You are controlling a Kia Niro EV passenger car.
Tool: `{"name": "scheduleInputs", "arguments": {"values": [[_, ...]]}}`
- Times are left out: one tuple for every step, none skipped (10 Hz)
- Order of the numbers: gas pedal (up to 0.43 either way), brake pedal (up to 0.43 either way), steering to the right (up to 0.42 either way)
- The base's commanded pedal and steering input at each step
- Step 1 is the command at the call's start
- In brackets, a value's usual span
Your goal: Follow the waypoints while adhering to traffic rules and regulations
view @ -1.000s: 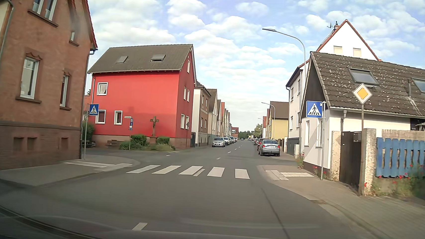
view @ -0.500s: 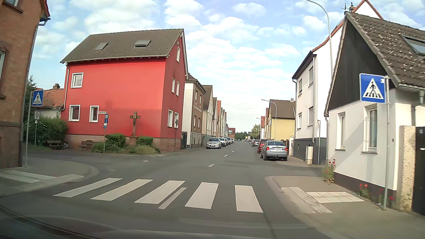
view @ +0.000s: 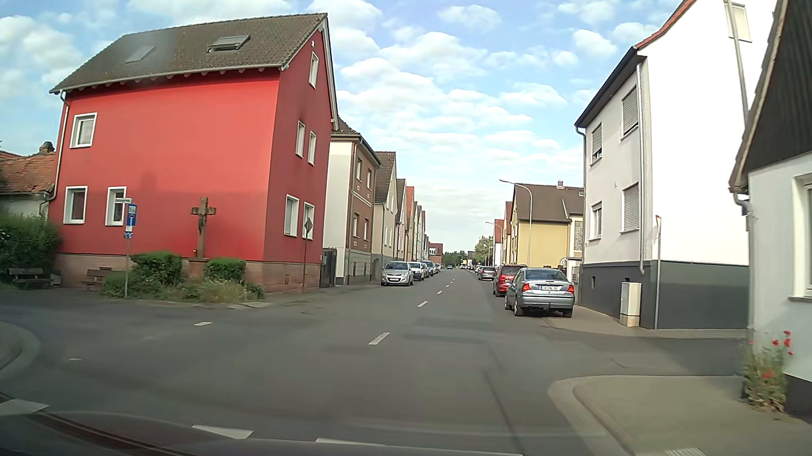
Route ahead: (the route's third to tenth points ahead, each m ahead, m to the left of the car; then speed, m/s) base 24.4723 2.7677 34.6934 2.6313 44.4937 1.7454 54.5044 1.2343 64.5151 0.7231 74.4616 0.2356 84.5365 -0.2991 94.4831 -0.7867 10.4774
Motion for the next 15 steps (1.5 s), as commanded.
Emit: {"name": "scheduleInputs", "arguments": {"values": [[0.118,0.030,0.012],[0.118,0.030,0.012],[0.130,0.030,0.012],[0.130,0.024,0.012],[0.130,0.030,0.014],[0.130,0.030,0.014],[0.130,0.030,0.014],[0.130,0.030,0.014],[0.130,0.030,0.013],[0.130,0.030,0.011],[0.130,0.030,0.011],[0.130,0.030,0.010],[0.138,0.030,0.010],[0.138,0.030,0.007],[0.138,0.030,0.008]]}}
